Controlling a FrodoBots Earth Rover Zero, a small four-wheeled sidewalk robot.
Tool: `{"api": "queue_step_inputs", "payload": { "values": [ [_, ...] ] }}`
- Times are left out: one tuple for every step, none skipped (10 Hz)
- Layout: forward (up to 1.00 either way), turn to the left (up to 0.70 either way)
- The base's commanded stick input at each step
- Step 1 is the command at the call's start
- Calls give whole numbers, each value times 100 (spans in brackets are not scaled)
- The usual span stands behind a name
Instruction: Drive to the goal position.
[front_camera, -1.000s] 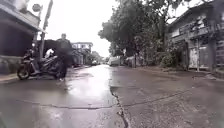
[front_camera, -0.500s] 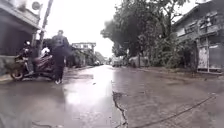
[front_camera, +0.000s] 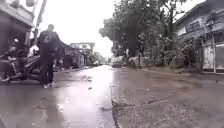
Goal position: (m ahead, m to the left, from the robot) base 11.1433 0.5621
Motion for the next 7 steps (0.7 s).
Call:
{"api": "queue_step_inputs", "payload": {
  "values": [
    [100,0],
    [100,0],
    [100,27],
    [100,27],
    [100,27],
    [100,27],
    [100,25]
  ]
}}
